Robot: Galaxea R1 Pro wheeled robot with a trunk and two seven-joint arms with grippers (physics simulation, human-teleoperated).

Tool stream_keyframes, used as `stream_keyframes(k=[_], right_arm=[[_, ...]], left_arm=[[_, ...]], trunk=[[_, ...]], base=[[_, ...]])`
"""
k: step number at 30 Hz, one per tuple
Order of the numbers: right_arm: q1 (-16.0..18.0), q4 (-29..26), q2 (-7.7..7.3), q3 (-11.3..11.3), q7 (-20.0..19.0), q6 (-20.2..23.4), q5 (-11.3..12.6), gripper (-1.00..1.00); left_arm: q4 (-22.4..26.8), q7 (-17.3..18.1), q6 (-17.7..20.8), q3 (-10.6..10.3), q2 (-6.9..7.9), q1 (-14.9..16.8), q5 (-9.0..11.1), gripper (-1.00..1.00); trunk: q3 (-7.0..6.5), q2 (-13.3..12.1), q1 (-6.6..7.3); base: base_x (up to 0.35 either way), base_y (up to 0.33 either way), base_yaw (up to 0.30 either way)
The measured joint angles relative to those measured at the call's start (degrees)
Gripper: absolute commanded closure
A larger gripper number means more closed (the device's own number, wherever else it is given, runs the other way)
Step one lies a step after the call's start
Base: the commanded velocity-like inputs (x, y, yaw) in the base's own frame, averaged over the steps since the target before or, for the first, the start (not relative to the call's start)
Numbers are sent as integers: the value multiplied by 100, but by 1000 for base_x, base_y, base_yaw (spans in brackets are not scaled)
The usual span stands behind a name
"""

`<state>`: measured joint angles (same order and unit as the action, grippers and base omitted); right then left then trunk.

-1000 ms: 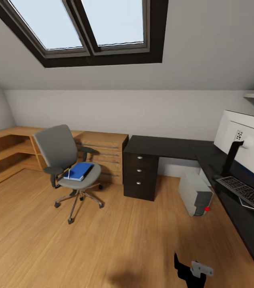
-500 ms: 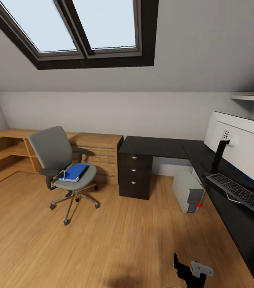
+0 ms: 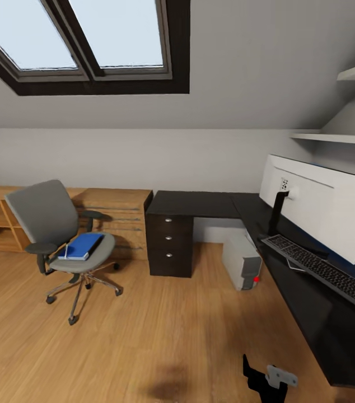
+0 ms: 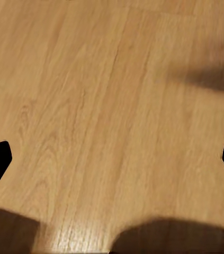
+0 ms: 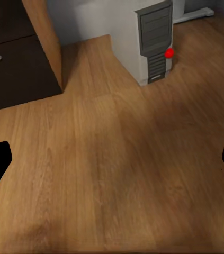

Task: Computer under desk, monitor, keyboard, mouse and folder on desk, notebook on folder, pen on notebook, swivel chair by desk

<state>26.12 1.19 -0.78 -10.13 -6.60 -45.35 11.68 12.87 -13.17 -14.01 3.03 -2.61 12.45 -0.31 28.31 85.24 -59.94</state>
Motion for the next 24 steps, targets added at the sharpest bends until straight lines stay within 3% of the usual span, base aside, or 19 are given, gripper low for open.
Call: stream_keyframes(k=[12, 24], right_arm=[[1, 0, 1, -1, 2, 7, -1, -100], [1, -5, -2, -1, 8, -8, -1, -100]], left_arm=[[0, 1, 0, 0, 1, -2, -1, -100], [-10, 3, -1, -6, -13, 0, -4, -100]], trunk=[[30, 0, -2], [30, 0, -1]], base=[[-275, -164, -12], [-166, -300, -45]])
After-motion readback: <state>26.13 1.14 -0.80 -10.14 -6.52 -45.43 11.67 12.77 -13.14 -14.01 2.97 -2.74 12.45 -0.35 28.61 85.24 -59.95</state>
